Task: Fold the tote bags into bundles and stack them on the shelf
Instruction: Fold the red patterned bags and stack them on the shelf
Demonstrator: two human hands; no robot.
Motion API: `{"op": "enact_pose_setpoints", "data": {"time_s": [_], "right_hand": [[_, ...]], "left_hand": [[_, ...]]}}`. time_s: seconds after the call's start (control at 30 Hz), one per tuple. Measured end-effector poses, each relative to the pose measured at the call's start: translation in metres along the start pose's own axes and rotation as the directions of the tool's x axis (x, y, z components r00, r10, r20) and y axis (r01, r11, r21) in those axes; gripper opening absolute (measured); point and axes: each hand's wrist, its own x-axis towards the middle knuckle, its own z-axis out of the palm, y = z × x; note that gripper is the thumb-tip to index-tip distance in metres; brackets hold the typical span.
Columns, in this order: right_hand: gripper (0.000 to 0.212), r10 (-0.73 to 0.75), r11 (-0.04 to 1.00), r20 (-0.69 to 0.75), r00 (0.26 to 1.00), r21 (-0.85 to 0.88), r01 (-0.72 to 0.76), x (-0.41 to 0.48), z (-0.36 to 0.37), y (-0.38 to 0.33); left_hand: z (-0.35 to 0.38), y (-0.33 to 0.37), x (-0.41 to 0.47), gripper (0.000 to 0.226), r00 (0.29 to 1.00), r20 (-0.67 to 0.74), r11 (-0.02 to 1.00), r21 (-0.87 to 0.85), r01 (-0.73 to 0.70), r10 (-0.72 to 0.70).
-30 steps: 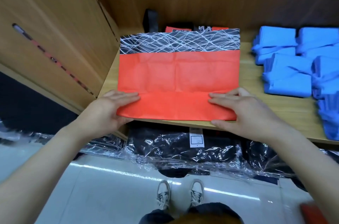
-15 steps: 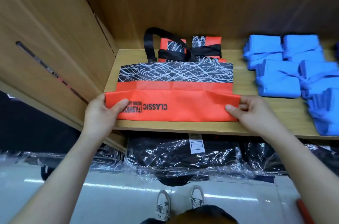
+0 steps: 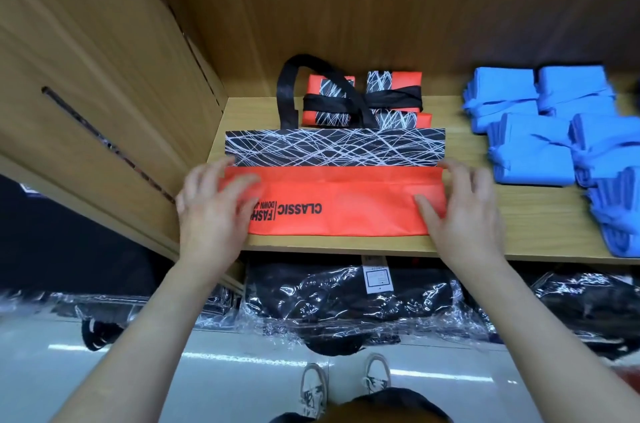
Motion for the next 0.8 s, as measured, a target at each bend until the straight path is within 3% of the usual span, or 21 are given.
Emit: {"op": "enact_pose_setpoints", "data": {"time_s": [0.07,0.13,0.23,0.33,0.4,0.47,0.53,0.63,0.73,0.8], "right_hand": [[0.041,-0.257,0.966,0.03,0.966,-0.029,0.258,-0.001,0.004,0.004],[0.051,-0.451,0.886,0.201,0.87,-0.013,0.463,0.002,0.005,0.012],[0.048,-0.454,0.878,0.426,0.782,0.065,0.475,0.008,-0.011,0.02],[0.079,-0.45,0.862,0.549,0.704,0.061,0.503,0.008,-0.022,0.029],[0.087,-0.469,0.845,0.565,0.679,0.061,0.532,0.007,-0.024,0.032],[0.081,-0.495,0.832,0.545,0.677,0.073,0.55,0.006,-0.023,0.036],[0.07,-0.508,0.85,0.496,0.704,0.161,0.501,0.006,-0.024,0.038],[0.052,-0.457,0.88,0.461,0.761,0.359,0.312,0.008,-0.027,0.036],[0.036,-0.258,0.875,0.497,0.829,0.484,-0.017,0.01,-0.035,0.03],[0.025,-0.114,0.845,0.451,0.885,0.513,-0.153,0.013,-0.035,0.026]], "left_hand": [[0.004,-0.006,-0.001,0.043,0.971,0.164,0.985,-0.041,-0.169,0.174],[0.003,-0.012,-0.003,0.042,0.933,0.282,0.974,-0.116,-0.197,0.222],[-0.007,-0.021,-0.01,0.064,0.865,0.439,0.968,-0.154,-0.196,0.245],[-0.018,-0.025,-0.014,0.088,0.804,0.524,0.959,-0.125,-0.253,0.28],[-0.023,-0.026,-0.013,0.081,0.816,0.508,0.961,-0.144,-0.235,0.275],[-0.024,-0.028,-0.011,0.071,0.836,0.47,0.958,-0.181,-0.224,0.284],[-0.028,-0.028,-0.009,0.062,0.861,0.441,0.958,-0.242,-0.156,0.252],[-0.036,-0.02,-0.003,0.037,0.897,0.437,0.944,-0.321,0.08,0.072],[-0.038,-0.01,0.004,0.012,0.906,0.407,0.84,-0.446,0.308,-0.116],[-0.036,-0.004,0.006,0.01,0.895,0.362,0.754,-0.502,0.423,-0.26]]}}
